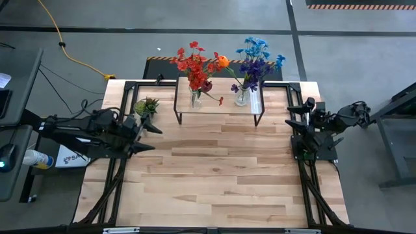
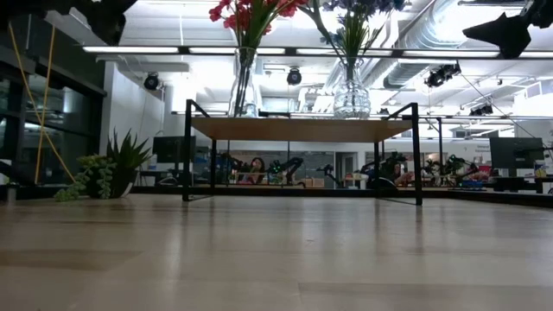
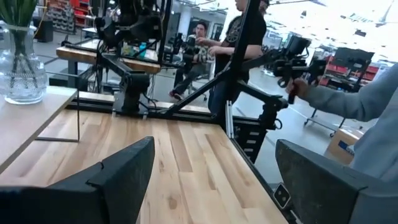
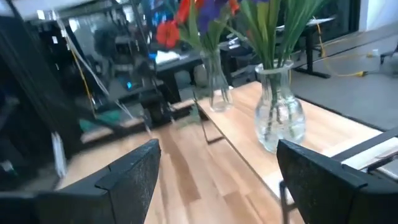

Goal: Pick and place flowers into a vace then onto a shelf
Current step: Return to Home Position

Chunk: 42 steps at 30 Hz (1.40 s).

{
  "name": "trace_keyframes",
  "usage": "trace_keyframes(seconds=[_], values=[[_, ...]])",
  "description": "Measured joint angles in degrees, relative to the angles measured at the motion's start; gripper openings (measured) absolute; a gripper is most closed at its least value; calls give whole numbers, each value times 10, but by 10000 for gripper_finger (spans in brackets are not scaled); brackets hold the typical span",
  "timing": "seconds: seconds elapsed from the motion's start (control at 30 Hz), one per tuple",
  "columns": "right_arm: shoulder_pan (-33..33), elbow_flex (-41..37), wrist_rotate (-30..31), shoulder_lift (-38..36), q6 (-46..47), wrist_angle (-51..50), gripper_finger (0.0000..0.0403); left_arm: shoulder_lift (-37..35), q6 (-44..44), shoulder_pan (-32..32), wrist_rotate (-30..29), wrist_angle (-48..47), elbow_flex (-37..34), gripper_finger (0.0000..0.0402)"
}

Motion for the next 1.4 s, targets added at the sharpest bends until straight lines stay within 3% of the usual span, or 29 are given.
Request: trace_keyframes(seconds=[0.1,0.3,0.4,0.6,0.83,1.07,1.4], values=[[0,0,0,0,-28,-31,312,-13,0,0,0,-15,0,367],[0,0,-16,0,22,-34,312,-20,30,0,-2,-34,0,367],[0,0,-61,-2,7,-23,312,-20,51,0,-2,-30,0,367],[0,-4,-65,-2,-30,16,312,-20,71,0,3,-13,-2,367],[0,-66,-78,-24,-51,79,312,-31,54,0,31,106,-94,367],[0,-104,-111,-23,-37,111,312,-48,40,0,26,116,-120,367],[0,-216,-183,-24,-80,275,312,-62,56,0,54,110,-120,367]])
